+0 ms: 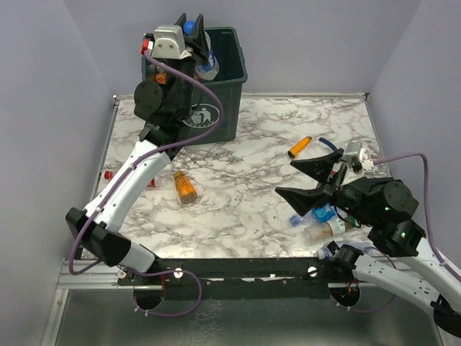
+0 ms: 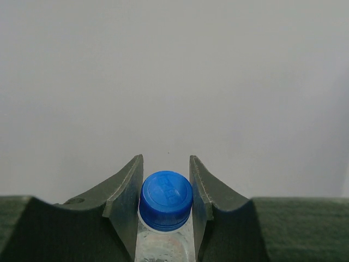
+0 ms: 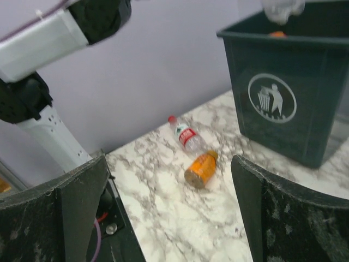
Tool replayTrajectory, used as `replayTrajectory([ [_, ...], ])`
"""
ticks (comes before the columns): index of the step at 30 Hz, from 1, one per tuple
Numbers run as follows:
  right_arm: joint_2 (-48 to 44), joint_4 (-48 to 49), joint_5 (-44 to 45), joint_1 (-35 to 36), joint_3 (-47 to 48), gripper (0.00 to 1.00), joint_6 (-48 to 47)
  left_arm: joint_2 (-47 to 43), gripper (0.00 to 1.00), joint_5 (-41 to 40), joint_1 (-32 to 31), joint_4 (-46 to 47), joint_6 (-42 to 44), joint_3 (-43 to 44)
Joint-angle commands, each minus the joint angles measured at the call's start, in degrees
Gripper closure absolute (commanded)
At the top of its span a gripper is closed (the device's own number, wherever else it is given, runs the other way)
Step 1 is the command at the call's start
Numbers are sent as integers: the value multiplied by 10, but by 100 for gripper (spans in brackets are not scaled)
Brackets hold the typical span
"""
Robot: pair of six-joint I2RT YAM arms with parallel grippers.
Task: Put the plastic bottles in the bin
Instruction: Pick up the plastic bottle from the corner of the board, then place the plastic bottle in the trash bin.
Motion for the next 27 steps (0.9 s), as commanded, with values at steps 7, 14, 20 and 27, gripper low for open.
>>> replayTrajectory([
  [7, -21, -45, 50, 2, -111, 2, 94, 151, 100, 27, 31, 212, 139, 112],
  [14, -35, -68, 92, 2, -131, 2, 121, 211, 100, -130, 70, 214, 177, 128],
  [20, -33, -67, 117, 2, -136, 1, 140, 230, 100, -206, 108, 193, 118, 76],
  [27, -15, -57, 129, 2, -132, 1, 136, 236, 100, -143, 115, 28, -21, 88],
])
